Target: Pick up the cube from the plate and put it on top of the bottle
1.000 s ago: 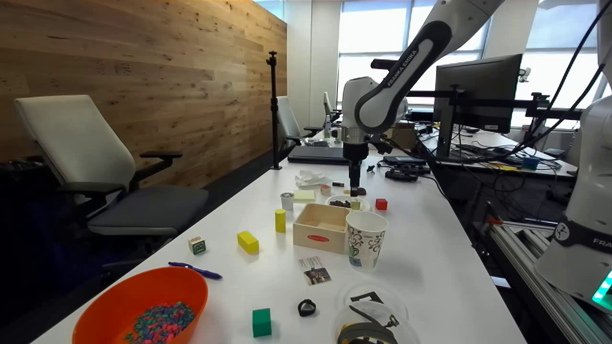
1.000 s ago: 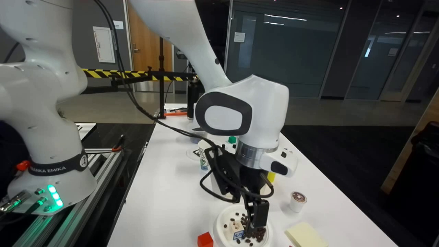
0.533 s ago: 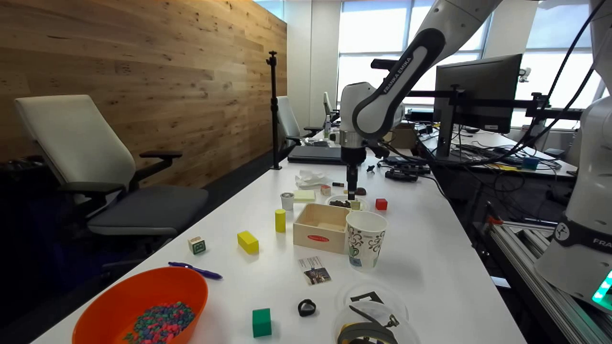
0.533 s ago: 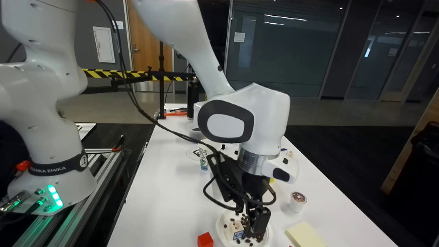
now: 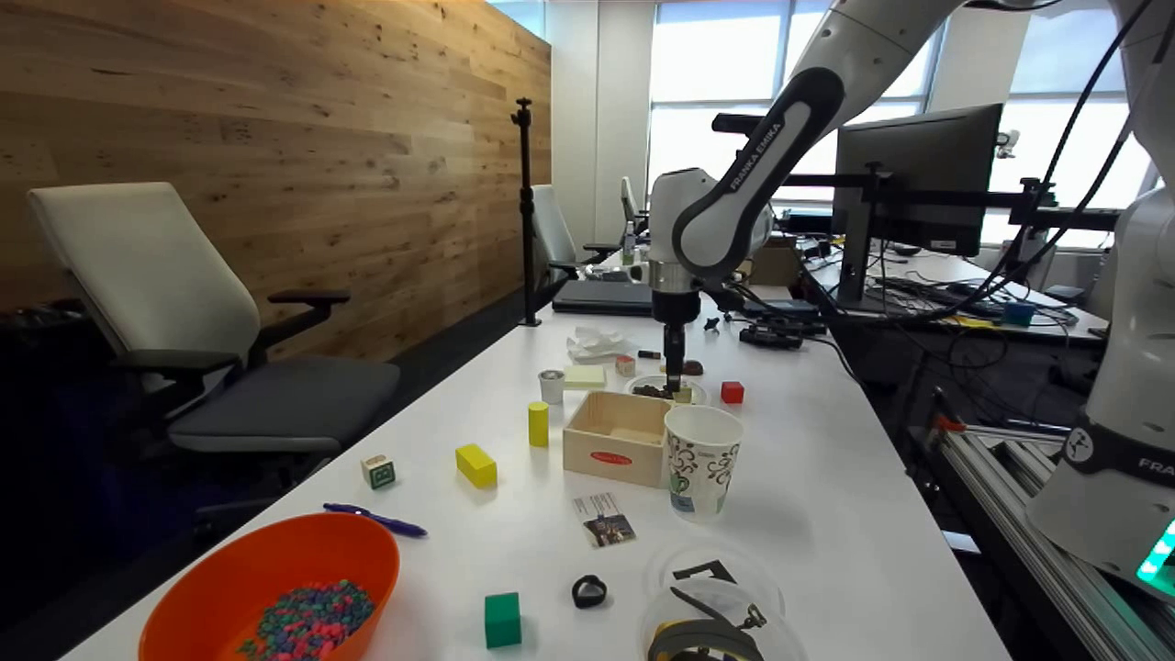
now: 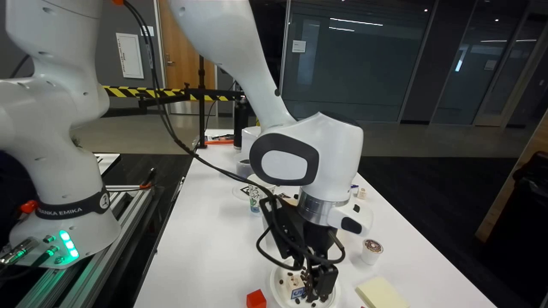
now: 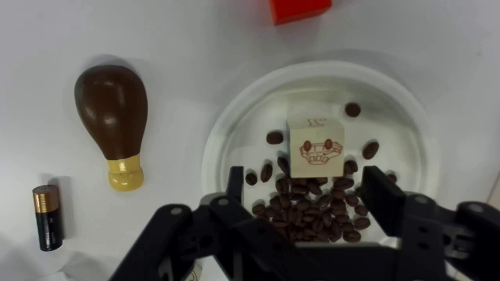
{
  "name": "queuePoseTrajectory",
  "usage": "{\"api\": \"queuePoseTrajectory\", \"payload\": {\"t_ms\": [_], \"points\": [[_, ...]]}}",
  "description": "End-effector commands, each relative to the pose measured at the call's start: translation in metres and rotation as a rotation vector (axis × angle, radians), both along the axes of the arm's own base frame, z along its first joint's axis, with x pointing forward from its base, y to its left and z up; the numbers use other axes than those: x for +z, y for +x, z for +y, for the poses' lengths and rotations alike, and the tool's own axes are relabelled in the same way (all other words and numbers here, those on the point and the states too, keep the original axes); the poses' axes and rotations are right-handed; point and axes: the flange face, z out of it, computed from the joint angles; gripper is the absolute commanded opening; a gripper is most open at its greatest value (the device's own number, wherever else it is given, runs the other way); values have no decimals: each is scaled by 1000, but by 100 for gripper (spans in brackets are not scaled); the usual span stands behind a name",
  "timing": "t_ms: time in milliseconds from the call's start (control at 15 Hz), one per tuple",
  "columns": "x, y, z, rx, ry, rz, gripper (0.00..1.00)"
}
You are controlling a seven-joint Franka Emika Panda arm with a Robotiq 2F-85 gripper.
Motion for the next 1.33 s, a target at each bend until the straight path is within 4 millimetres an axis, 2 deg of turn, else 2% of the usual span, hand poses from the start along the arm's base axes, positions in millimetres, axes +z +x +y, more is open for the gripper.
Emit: {"api": "queuePoseTrajectory", "payload": {"t_ms": [0,67,200,533,600,800,933,1267], "points": [[-5,5,-3,10,-11,11,75],[-7,5,-2,10,-9,15,52],[-8,6,-2,11,-8,19,49],[-4,2,1,9,-1,33,13],[-1,0,2,9,3,47,9],[5,-8,6,18,21,89,9],[17,-15,7,23,29,98,9],[51,-12,-3,26,26,28,9]]}}
